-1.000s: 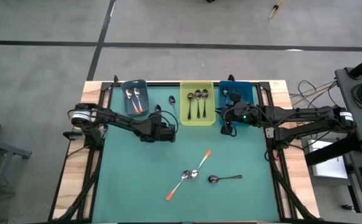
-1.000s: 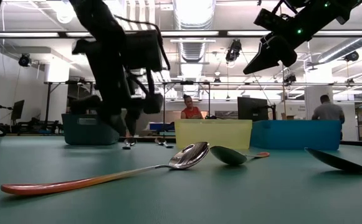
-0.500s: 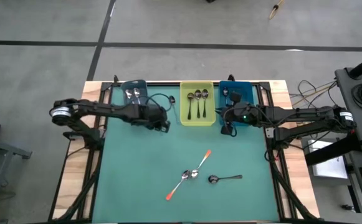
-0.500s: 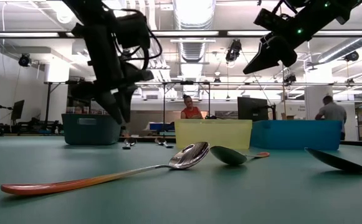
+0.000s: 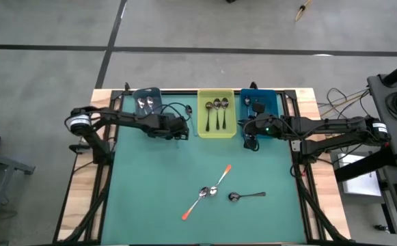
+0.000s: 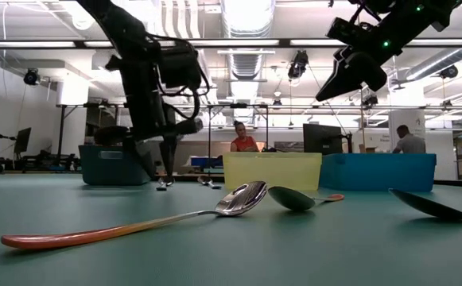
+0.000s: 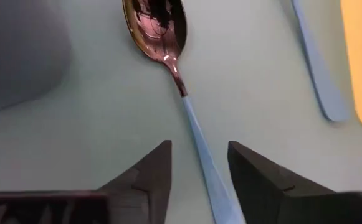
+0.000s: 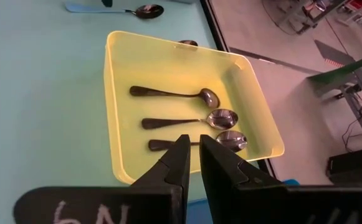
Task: Sort silverware by color (type)
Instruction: Put the blue spoon into the blue bin
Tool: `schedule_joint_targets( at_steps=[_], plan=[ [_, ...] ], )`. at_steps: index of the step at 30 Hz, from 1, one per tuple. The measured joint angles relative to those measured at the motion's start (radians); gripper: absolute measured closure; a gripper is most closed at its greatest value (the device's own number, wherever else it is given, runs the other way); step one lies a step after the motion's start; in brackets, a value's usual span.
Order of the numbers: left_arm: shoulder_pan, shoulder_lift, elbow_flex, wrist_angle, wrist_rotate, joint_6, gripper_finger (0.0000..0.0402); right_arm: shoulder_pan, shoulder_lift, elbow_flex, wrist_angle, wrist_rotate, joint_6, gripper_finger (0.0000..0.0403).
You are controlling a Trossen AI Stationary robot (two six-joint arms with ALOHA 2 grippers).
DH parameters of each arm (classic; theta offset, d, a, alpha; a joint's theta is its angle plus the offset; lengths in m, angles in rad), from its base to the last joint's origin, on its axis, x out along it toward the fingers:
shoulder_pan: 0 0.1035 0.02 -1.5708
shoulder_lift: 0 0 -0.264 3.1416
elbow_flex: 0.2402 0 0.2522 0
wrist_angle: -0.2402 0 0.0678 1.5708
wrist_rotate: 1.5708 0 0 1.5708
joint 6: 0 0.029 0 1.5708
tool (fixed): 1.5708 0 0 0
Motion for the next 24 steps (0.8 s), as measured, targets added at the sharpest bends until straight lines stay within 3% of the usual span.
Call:
schedule_joint_targets(
  at_steps=[8, 24],
  plan=[
    [0.000, 0.024, 0.000, 0.034, -0.112, 0.000, 0.0211, 0.000, 0.000, 0.000, 0.000, 0.000, -0.001, 0.0374],
    [-0.006, 0.128, 0.002, 0.105, -0.211, -0.025, 0.0240, 0.000, 0.000, 0.000, 0.000, 0.000, -0.003, 0.0374]
  ],
)
